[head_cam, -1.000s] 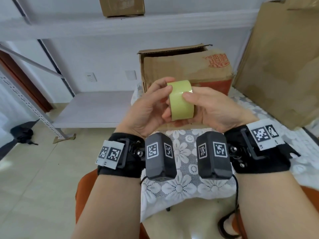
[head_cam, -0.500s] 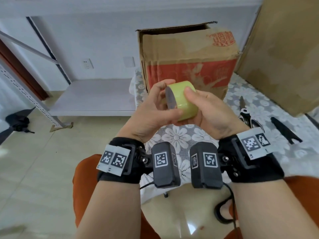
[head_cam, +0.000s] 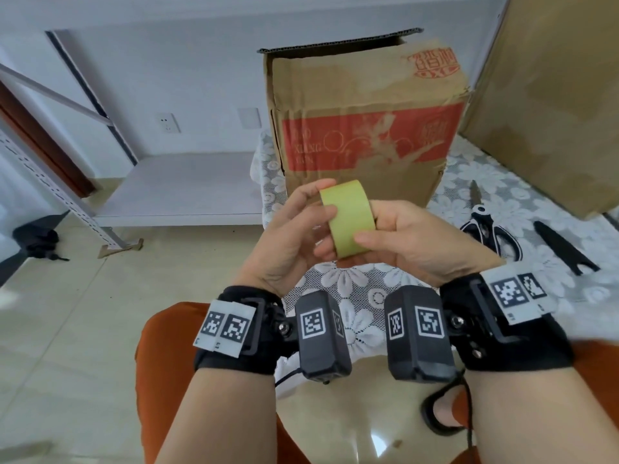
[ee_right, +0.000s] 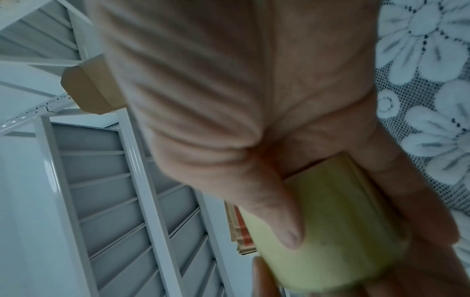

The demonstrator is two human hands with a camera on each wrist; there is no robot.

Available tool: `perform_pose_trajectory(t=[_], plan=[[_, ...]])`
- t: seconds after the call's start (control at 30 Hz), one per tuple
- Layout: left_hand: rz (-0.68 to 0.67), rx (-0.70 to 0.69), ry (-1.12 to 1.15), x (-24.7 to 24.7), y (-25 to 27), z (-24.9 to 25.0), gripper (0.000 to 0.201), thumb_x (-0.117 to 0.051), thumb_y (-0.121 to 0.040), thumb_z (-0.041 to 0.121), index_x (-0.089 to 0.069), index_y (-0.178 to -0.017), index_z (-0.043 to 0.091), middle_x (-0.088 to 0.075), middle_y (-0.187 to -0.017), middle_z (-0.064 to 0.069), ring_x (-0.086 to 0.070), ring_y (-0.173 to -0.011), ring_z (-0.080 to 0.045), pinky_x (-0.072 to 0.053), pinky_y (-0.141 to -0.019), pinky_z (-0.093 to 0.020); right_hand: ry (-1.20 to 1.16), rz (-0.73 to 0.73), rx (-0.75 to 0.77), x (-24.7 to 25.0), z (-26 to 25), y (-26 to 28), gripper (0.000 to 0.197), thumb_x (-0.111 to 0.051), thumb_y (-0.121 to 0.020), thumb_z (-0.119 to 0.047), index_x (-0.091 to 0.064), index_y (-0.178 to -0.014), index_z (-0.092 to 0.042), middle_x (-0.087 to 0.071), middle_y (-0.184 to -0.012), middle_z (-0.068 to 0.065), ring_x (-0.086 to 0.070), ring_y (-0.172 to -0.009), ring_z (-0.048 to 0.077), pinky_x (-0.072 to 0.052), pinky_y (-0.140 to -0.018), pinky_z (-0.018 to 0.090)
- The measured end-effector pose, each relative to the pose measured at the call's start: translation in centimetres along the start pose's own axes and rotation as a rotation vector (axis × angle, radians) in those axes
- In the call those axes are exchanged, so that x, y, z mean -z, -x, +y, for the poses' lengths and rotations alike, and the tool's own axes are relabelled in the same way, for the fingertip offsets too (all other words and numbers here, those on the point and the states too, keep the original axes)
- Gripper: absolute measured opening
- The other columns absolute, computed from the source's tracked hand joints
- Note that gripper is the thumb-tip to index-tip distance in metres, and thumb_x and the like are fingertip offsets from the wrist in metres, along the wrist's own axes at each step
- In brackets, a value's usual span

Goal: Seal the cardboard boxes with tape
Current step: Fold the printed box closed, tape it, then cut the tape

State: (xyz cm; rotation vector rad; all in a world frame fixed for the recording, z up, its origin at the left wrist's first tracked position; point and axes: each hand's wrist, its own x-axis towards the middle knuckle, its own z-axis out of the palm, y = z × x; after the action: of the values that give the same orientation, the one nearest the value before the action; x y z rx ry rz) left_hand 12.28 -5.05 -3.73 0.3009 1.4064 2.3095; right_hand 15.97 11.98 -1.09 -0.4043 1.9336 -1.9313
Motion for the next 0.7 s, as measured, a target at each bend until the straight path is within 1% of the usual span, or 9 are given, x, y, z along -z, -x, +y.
perform_pose_trajectory(t=[0.07, 0.17, 0.23, 0.27, 0.4, 0.47, 0.53, 0.63, 0.7], plan=[[0.04, 0.014, -0.004, -0.1, -0.2, 0.0, 0.039, -0.071, -0.073, 0.023, -0.062, -0.111, 0.021, -0.057, -0.073, -0.003, -0.044, -0.058, -0.018, -0.041, -0.057, -0.03, -0.044, 0.04, -0.021, -0.1, 0.0, -0.3, 0.029, -0.042, -0.096, -0.001, -0.052, -0.122, 0.007, -0.068, -0.103, 0.024, -0.066, -0.101, 0.033, -0.047, -0.095, 0.052], [0.084, 0.014, -0.022, -0.3, -0.3, 0.0, 0.034, -0.071, -0.078, 0.017, -0.059, -0.11, 0.016, -0.057, -0.077, -0.011, -0.056, -0.059, -0.02, -0.049, -0.051, -0.032, -0.113, 0.137, -0.038, -0.4, 0.4, -0.8, 0.029, -0.044, -0.097, -0.015, -0.057, -0.111, 0.006, -0.064, -0.086, 0.025, -0.066, -0.082, 0.029, -0.051, -0.086, 0.05], [0.082, 0.029, -0.04, -0.2, -0.3, 0.0, 0.032, -0.065, -0.079, 0.022, -0.058, -0.109, 0.015, -0.056, -0.081, -0.014, -0.06, -0.063, -0.022, -0.05, -0.049, -0.032, -0.076, 0.172, -0.044, -0.5, 0.7, -1.0, 0.031, -0.045, -0.098, -0.024, -0.061, -0.104, 0.002, -0.062, -0.08, 0.024, -0.064, -0.074, 0.026, -0.054, -0.079, 0.046], [0.079, 0.046, -0.059, -0.1, -0.4, 0.0, 0.032, -0.064, -0.078, 0.024, -0.059, -0.109, 0.015, -0.058, -0.084, -0.013, -0.061, -0.065, -0.021, -0.051, -0.05, -0.032, -0.055, 0.172, -0.05, -0.5, 0.8, -1.1, 0.03, -0.046, -0.098, -0.025, -0.062, -0.103, 0.001, -0.062, -0.08, 0.024, -0.064, -0.074, 0.026, -0.054, -0.079, 0.047], [0.082, 0.091, -0.096, 0.3, -0.6, 0.0, 0.037, -0.061, -0.081, 0.029, -0.062, -0.117, 0.02, -0.06, -0.095, -0.009, -0.061, -0.062, -0.015, -0.051, -0.053, -0.029, -0.032, 0.086, -0.052, -0.2, 1.0, -1.0, 0.021, -0.052, -0.094, -0.008, -0.057, -0.112, 0.002, -0.067, -0.086, 0.019, -0.065, -0.084, 0.028, -0.052, -0.086, 0.05], [0.096, 0.083, -0.062, 0.3, -0.6, 0.0, 0.032, -0.056, -0.09, 0.027, -0.063, -0.12, 0.018, -0.06, -0.09, -0.009, -0.059, -0.055, -0.013, -0.05, -0.051, -0.027, -0.044, 0.03, -0.025, -0.1, 1.0, -0.8, 0.024, -0.054, -0.091, -0.004, -0.058, -0.114, -0.005, -0.069, -0.093, 0.018, -0.066, -0.09, 0.029, -0.052, -0.088, 0.05], [0.086, 0.087, -0.059, 0.4, -0.6, 0.0, 0.033, -0.053, -0.093, 0.027, -0.062, -0.122, 0.016, -0.062, -0.084, -0.007, -0.059, -0.054, -0.013, -0.049, -0.05, -0.028, -0.066, 0.0, -0.022, 0.2, 0.9, -0.6, 0.029, -0.053, -0.087, -0.005, -0.057, -0.116, -0.006, -0.069, -0.097, 0.018, -0.065, -0.093, 0.03, -0.052, -0.089, 0.049], [0.036, 0.105, -0.094, 0.6, -0.4, 0.0, 0.038, -0.054, -0.086, 0.033, -0.063, -0.121, 0.021, -0.068, -0.083, -0.002, -0.064, -0.065, -0.015, -0.053, -0.056, -0.031, -0.085, 0.002, -0.05, 0.3, 0.9, -0.6, 0.025, -0.053, -0.088, -0.001, -0.057, -0.113, -0.001, -0.068, -0.091, 0.018, -0.065, -0.088, 0.028, -0.053, -0.085, 0.046], [0.015, 0.112, -0.102, 0.7, -0.3, 0.0, 0.041, -0.054, -0.086, 0.033, -0.062, -0.124, 0.021, -0.067, -0.082, -0.001, -0.064, -0.067, -0.015, -0.055, -0.061, -0.032, -0.078, 0.077, -0.084, -0.1, 0.8, -1.0, 0.018, -0.053, -0.09, -0.001, -0.06, -0.107, 0.002, -0.065, -0.084, 0.018, -0.064, -0.08, 0.027, -0.054, -0.083, 0.047]])
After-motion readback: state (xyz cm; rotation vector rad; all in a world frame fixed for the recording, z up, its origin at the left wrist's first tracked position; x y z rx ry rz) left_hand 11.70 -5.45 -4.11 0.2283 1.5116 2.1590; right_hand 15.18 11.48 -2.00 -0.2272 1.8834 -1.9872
